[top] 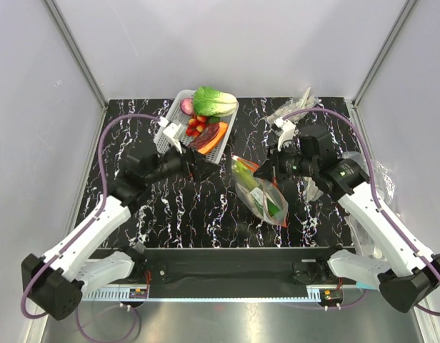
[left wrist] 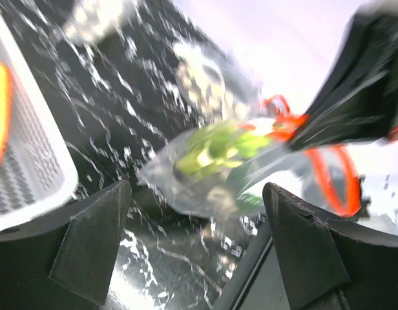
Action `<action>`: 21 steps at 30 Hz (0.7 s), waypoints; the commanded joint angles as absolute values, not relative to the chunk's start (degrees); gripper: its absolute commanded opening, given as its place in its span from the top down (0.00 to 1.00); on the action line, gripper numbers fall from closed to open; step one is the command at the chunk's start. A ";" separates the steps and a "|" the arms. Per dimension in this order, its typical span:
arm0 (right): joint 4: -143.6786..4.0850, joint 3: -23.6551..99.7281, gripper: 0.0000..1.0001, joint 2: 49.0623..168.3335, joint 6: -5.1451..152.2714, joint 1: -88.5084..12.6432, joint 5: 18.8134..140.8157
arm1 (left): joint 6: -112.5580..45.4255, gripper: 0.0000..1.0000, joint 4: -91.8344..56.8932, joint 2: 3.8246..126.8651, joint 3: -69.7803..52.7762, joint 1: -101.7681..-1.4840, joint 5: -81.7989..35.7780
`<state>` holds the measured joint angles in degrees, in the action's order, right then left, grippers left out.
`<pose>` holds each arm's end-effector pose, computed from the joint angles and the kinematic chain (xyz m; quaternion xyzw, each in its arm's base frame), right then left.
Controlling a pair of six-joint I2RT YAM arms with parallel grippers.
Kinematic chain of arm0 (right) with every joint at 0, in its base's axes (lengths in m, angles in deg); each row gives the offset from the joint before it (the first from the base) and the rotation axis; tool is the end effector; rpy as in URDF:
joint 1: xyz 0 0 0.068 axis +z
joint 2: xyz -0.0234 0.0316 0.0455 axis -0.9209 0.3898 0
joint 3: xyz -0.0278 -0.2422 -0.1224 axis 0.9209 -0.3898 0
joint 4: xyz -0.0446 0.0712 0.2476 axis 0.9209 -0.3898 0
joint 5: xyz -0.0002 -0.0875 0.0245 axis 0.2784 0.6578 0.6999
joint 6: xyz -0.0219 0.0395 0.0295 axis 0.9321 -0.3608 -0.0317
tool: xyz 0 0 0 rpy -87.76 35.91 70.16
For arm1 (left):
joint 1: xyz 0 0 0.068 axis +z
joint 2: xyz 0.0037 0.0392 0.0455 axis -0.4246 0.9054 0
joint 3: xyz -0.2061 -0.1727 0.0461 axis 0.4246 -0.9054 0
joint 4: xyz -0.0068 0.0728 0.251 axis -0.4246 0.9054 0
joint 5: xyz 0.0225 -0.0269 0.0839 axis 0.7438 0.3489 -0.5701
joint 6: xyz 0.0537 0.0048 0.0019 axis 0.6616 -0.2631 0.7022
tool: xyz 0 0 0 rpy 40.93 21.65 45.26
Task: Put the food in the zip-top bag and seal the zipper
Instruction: Adjust the zipper food storage bag at the center of the board.
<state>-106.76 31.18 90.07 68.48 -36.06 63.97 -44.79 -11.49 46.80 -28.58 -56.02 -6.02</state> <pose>0.1863 0.1284 0.3789 -0.2400 0.8247 0.3408 0.3823 0.1894 -0.1310 0.3579 0.1943 0.7281 -0.4352 0.4926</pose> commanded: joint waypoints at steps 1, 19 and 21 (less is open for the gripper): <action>-103.92 34.73 1.00 90.63 70.80 -36.21 54.87 | -44.84 0.13 -27.28 48.29 -34.86 -54.92 5.54; -103.04 33.77 1.00 94.24 67.11 -36.21 38.33 | -44.13 0.18 -68.59 49.35 -52.02 -55.18 19.17; -102.95 33.77 1.00 94.06 67.11 -36.21 37.62 | -44.40 0.23 -70.12 51.10 -51.24 -55.45 21.71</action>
<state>-106.26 32.46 94.77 67.91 -36.10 42.55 -44.69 -57.45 49.07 -51.57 -55.08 15.58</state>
